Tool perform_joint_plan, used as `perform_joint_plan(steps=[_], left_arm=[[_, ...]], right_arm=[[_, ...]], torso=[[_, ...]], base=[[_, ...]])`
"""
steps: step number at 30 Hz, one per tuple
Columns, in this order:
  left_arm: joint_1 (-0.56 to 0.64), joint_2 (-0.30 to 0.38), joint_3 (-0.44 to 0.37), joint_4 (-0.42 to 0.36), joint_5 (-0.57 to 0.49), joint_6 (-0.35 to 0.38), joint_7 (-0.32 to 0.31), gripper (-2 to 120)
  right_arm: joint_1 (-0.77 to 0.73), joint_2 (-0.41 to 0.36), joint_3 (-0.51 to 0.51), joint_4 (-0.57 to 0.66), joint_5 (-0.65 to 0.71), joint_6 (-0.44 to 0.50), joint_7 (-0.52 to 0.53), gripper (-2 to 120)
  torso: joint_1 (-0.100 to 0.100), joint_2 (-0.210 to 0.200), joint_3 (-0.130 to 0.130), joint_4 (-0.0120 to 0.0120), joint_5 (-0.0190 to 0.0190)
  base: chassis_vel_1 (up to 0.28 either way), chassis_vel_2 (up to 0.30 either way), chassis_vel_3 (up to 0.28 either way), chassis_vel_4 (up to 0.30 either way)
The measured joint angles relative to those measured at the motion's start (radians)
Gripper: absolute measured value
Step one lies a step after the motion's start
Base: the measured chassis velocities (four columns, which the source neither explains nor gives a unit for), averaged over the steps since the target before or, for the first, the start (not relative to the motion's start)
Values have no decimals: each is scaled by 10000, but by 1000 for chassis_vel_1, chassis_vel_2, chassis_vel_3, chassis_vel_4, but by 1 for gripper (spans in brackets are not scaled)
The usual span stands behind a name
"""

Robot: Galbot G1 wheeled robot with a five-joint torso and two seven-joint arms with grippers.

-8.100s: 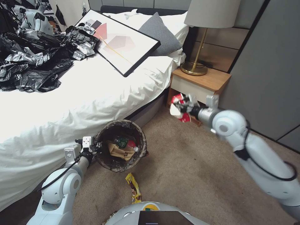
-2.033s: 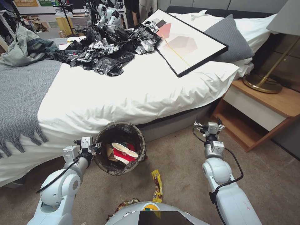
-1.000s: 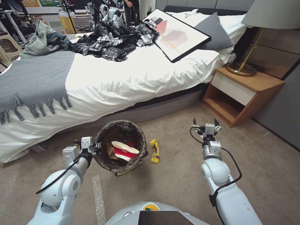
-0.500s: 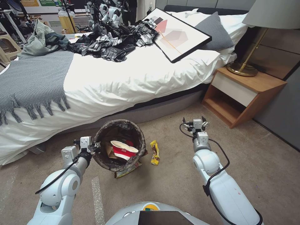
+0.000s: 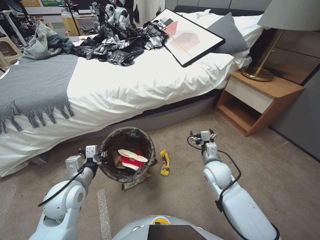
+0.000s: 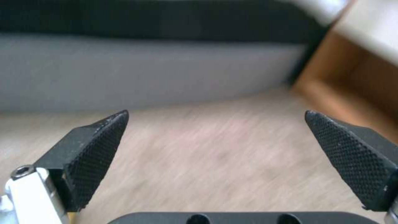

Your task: Pick up the trash bin, then pick up the garbage from the floor and place it into the trash bin.

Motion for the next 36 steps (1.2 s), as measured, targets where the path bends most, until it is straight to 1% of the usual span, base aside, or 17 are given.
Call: perform_joint_plan(steps=[1,2,5,6,8,9,12,13,15,16,17,18,20,23,28,31,36], left_arm=[[-1,7,-4,-16,-8,1,-2,0],[-1,7,-4,-16,-8,1,-2,0],[-6,28,-47,-37,-17,13,-3,0],[-6,28,-47,-37,-17,13,-3,0],[-6,37,-91,-62,-33,23,-3,0],[-6,37,-91,-62,-33,23,-3,0],[-2,35,-134,-73,-40,29,-6,0],[-2,35,-134,-73,-40,29,-6,0],[-5,34,-143,-73,-42,32,-13,0],[-5,34,-143,-73,-42,32,-13,0],[-10,33,-142,-73,-42,33,-22,0],[-10,33,-142,-73,-42,33,-22,0],[-24,35,-143,-73,-55,35,-38,0],[-28,53,-138,-80,-138,37,-119,0],[-35,70,-101,-81,-229,39,-186,0],[-40,93,-55,-81,-262,42,-218,0],[-42,142,-71,-72,-260,45,-221,0]], right_arm=[[539,-218,-474,-107,1127,-876,23,100],[539,-218,-474,-107,1127,-876,23,100],[1418,-419,-1125,-514,3162,-2284,53,100],[1418,-419,-1125,-514,3162,-2284,53,100],[2239,-512,-1693,-1210,4385,-2974,-8,100],[2239,-512,-1693,-1210,4385,-2974,-8,100],[3555,-358,-2598,-2679,5594,-3119,-396,100],[3555,-358,-2598,-2679,5594,-3119,-396,100],[4148,-111,-2970,-3507,5707,-3117,-683,100],[4148,-111,-2970,-3507,5707,-3117,-683,100],[4457,97,-3142,-4001,5706,-3108,-802,100],[4457,97,-3142,-4001,5706,-3108,-802,100],[4845,523,-3318,-4843,5685,-3089,-929,100],[4955,759,-3333,-5301,5565,-3065,-1003,100],[4885,954,-3315,-5615,5484,-3047,-1019,100],[4731,1271,-3178,-6140,5188,-3033,-964,100],[4552,1500,-3044,-6645,4811,-3024,-947,100]], torso=[[0,0,0,3,1],[0,0,0,3,1],[0,0,0,3,2],[0,0,0,3,2],[0,0,0,2,-2],[0,0,0,2,-2],[0,0,0,1,-3],[0,0,0,1,-3],[1,0,1,2,0],[1,0,1,2,0],[0,0,1,3,-3],[0,0,1,3,-3],[1,0,1,4,1],[0,0,0,2,-2],[0,0,-1,-1,-2],[0,0,0,0,-1],[0,0,0,1,0]], base=[[0,0,0,0],[0,0,0,0],[0,0,0,0],[0,0,0,0],[0,0,0,0],[0,0,0,0],[0,0,0,0],[0,0,0,0],[0,0,0,0],[0,0,0,0],[0,0,0,0],[0,0,0,0],[0,0,0,0],[0,0,0,0],[0,0,0,0],[0,0,0,0],[0,0,0,0]])
